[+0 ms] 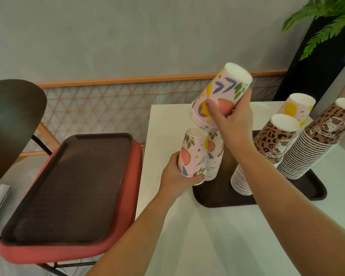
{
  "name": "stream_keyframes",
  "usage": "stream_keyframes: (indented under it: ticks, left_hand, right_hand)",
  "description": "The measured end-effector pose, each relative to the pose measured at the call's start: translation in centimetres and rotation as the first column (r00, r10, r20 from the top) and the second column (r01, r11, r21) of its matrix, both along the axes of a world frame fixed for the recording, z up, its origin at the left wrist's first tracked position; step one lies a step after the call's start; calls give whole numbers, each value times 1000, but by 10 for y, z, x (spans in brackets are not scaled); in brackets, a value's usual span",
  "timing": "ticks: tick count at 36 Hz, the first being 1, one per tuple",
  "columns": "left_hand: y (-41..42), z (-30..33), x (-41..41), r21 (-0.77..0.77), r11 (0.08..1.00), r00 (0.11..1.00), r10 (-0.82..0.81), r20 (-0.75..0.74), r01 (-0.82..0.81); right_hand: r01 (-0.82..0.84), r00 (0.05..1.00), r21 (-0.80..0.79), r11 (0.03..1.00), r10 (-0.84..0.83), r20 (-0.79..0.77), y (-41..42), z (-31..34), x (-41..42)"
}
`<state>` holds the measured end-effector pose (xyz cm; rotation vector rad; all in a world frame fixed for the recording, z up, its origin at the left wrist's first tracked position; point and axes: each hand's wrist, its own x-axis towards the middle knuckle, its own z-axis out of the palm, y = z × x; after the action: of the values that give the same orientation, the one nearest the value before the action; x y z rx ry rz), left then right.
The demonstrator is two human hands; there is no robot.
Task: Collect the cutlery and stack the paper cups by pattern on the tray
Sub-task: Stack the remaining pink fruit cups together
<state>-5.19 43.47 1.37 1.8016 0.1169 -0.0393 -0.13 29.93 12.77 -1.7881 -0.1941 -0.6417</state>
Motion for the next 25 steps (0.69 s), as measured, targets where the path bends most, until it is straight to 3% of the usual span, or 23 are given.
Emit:
stream_keyframes:
  ticks: [5,16,25]
  left_hand:
    - [1,-1,1,-5,1000,1000,11,3,-11]
    - [3,1,-1,-9,1000,1000,11,-15,-11]
    - [4,36,2,-98,993,979,88,186,-71]
  right_hand:
    - [82,993,-5,997,-82,81,-10,5,16]
    - [-56,954,-123,991,17,-300,-17,-60,15]
    - [-71,951,-61,996,49,-305,-11,-72,-5]
